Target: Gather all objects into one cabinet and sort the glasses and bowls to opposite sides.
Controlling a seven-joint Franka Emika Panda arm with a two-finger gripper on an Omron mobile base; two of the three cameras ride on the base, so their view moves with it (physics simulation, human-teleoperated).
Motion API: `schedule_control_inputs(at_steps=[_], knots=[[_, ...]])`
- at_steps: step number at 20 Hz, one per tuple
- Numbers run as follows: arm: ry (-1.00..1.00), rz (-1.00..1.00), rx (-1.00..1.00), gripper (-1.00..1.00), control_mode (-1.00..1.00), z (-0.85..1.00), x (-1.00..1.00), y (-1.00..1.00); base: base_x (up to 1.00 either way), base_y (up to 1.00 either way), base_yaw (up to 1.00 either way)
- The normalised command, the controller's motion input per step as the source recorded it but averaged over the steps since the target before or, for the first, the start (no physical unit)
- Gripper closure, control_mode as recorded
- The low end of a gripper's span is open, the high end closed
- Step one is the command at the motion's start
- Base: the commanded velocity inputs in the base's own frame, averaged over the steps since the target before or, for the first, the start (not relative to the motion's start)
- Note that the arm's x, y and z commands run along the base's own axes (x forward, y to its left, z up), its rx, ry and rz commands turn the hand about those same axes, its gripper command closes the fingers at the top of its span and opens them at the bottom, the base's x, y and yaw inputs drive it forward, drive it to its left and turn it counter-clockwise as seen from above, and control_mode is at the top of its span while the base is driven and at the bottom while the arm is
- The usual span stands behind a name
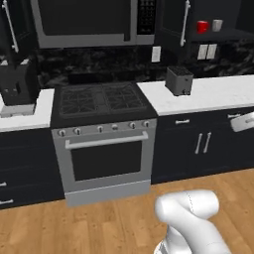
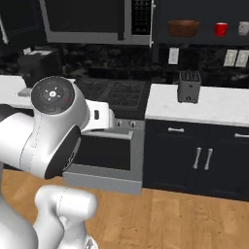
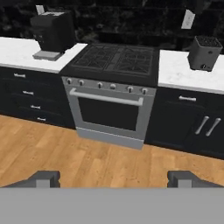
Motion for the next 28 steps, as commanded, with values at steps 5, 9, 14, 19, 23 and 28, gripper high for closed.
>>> schedule_control_inputs(at_steps=[5, 9, 14, 19, 23, 28], knots=[[0.00, 0.00, 0.00, -1.00, 1.00, 0.00, 0.00, 0.00, 0.08, 1.00, -0.02], [0.00, 0.00, 0.00, -1.00, 1.00, 0.00, 0.00, 0.00, 0.00, 1.00, 0.00], [0.00, 0.00, 0.00, -1.00, 1.00, 0.00, 0.00, 0.00, 0.00, 1.00, 0.00], [0.00, 0.00, 0.00, -1.00, 1.00, 0.00, 0.00, 0.00, 0.02, 1.00, 0.00], [0.00, 0.00, 0.00, -1.00, 1.00, 0.00, 0.00, 0.00, 0.00, 1.00, 0.00], [0.00, 0.00, 0.00, -1.00, 1.00, 0.00, 0.00, 0.00, 0.00, 0.97, 0.00]])
